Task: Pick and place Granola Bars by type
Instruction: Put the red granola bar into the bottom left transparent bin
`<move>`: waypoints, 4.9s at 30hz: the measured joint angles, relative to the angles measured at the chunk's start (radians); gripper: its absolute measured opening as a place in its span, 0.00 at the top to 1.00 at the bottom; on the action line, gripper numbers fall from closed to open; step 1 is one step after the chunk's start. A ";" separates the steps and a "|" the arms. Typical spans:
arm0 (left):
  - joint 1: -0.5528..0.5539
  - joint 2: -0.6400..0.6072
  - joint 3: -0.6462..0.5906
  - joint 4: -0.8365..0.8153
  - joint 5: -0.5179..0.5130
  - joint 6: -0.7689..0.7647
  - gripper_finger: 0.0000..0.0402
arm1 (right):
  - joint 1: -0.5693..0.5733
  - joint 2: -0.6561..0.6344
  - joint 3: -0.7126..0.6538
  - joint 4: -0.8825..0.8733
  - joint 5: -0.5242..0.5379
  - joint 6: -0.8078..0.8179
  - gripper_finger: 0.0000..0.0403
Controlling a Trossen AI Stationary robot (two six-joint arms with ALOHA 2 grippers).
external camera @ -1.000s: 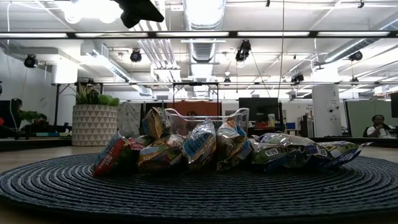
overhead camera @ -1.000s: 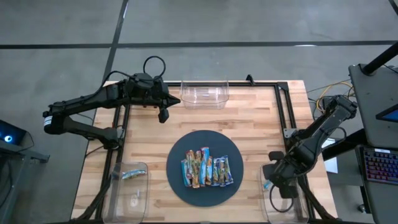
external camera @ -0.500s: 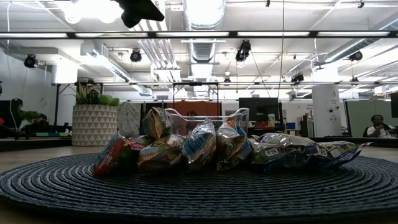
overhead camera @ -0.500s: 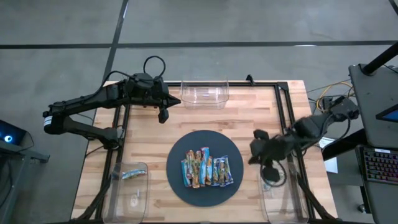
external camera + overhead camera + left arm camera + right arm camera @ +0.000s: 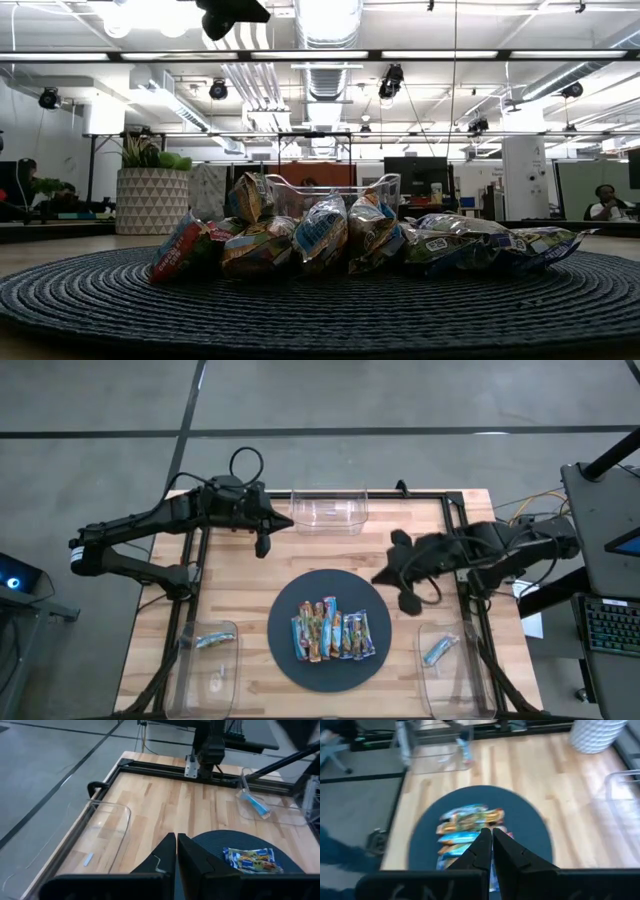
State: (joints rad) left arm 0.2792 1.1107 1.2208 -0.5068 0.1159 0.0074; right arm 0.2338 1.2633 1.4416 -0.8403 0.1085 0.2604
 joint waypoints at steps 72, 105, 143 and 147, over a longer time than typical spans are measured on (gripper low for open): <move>-0.530 0.191 0.138 -0.187 -0.055 0.211 0.51 | -0.318 -0.197 -0.287 0.250 -0.263 0.016 0.98; -0.522 0.309 0.265 -0.360 -0.144 0.332 0.52 | -0.318 -0.196 -0.287 0.242 -0.264 0.016 0.98; -0.507 0.309 0.263 -0.361 -0.144 0.321 0.60 | -0.318 -0.195 -0.286 0.242 -0.265 0.017 0.98; -0.507 0.309 0.263 -0.362 -0.144 0.321 0.60 | -0.318 -0.195 -0.287 0.242 -0.265 0.017 0.98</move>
State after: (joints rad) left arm -0.2283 1.4193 1.4841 -0.8684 -0.0277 0.3286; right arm -0.0837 1.0679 1.1550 -0.5983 -0.1562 0.2770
